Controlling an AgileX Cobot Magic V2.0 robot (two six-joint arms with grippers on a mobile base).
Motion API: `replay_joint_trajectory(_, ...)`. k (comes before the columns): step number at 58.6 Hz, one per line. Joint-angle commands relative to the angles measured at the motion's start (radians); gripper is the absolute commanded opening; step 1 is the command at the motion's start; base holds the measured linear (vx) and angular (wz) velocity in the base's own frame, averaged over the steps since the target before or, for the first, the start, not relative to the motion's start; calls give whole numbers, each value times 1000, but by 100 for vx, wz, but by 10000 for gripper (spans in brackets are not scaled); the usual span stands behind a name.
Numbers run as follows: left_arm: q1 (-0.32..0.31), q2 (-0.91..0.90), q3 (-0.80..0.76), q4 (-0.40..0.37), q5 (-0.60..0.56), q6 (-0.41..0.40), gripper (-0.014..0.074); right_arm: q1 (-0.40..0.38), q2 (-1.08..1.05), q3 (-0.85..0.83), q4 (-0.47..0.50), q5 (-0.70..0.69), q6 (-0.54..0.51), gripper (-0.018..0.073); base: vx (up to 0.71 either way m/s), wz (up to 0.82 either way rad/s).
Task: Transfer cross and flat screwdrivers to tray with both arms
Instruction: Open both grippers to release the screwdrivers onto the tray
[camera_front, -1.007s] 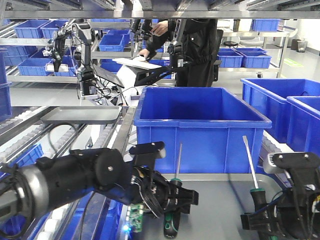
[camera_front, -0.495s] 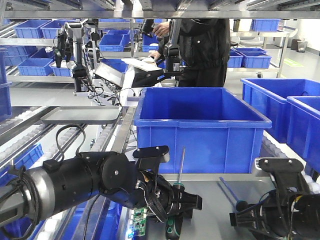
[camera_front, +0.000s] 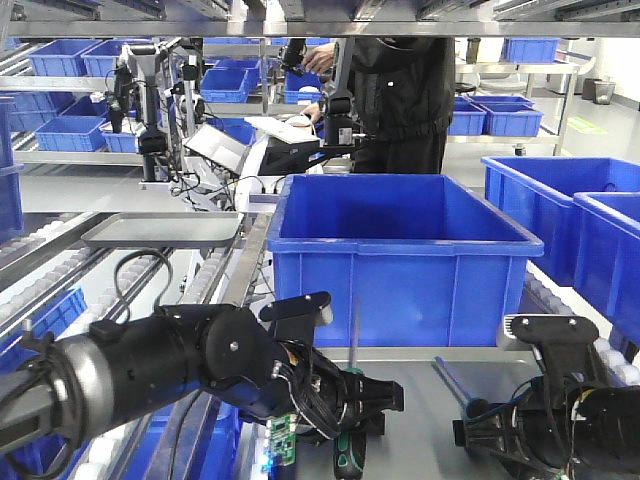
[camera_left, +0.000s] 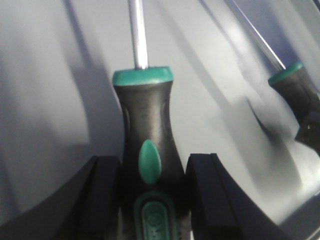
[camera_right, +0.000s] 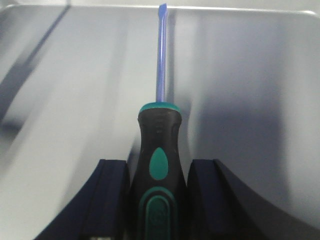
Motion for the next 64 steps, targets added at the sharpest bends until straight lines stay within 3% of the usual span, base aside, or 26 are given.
replay_joint_trajectory(1,-1,-39,-34,-20,-40,-12,3,-3,-31,-32,-6,-96,-9,-4,0,0)
replay_joint_trajectory(32,-1,-37,-34,-20,-49,-11,36,-3,-31,-32,-52,-132,-19,23,0,0)
replay_joint_trajectory(42,-1,-37,-34,-20,-48,-11,141,-3,-31,-32,-52,-118,-19,115,0,0)
replay_joint_trajectory(56,-1,-39,-34,-20,-19,-11,372,-3,-31,-32,-52,-114,-18,300,0,0)
replay_joint_trajectory(64,-1,-41,-34,-20,-17,-11,466,-3,-31,-32,-52,-114,-18,352,0,0)
